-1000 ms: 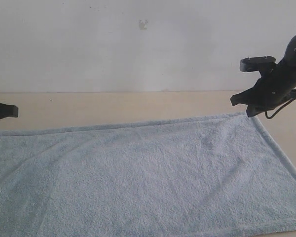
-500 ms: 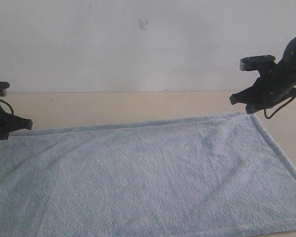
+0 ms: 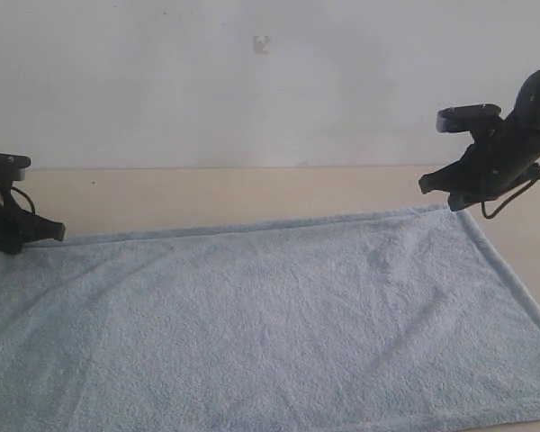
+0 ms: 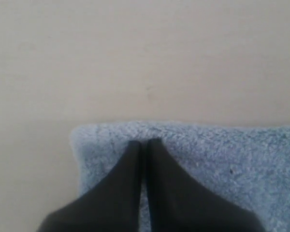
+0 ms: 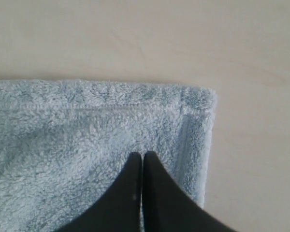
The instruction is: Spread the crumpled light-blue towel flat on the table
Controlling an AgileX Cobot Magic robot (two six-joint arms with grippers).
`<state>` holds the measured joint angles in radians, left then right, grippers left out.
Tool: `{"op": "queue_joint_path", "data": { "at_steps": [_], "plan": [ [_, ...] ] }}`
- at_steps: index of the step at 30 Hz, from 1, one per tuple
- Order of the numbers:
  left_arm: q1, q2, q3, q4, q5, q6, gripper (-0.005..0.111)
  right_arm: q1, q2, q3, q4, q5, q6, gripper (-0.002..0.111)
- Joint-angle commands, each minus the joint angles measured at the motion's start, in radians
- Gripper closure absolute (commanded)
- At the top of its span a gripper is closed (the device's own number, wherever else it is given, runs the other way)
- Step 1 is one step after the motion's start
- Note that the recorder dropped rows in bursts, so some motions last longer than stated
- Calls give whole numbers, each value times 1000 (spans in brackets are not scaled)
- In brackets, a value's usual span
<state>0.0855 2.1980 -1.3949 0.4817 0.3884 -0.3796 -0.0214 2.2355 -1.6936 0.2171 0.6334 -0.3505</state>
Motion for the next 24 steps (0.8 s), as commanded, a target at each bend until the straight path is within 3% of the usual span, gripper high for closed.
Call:
{"op": "queue_joint_path", "data": {
  "at_steps": [1,7,14,24],
  "plan": [
    [3,43,-26,5,2,15,103,-8,1,-5,-3,-13,0,108],
    [3,95,-115,5,38,15,103,-8,54,-23,-14,-25,-22,108],
    [3,116,-198,12,77,45,103,-8,157,-180,-30,26,11,108],
    [23,123,-230,12,52,45,103,-8,231,-230,-189,51,119,108]
  ]
}}
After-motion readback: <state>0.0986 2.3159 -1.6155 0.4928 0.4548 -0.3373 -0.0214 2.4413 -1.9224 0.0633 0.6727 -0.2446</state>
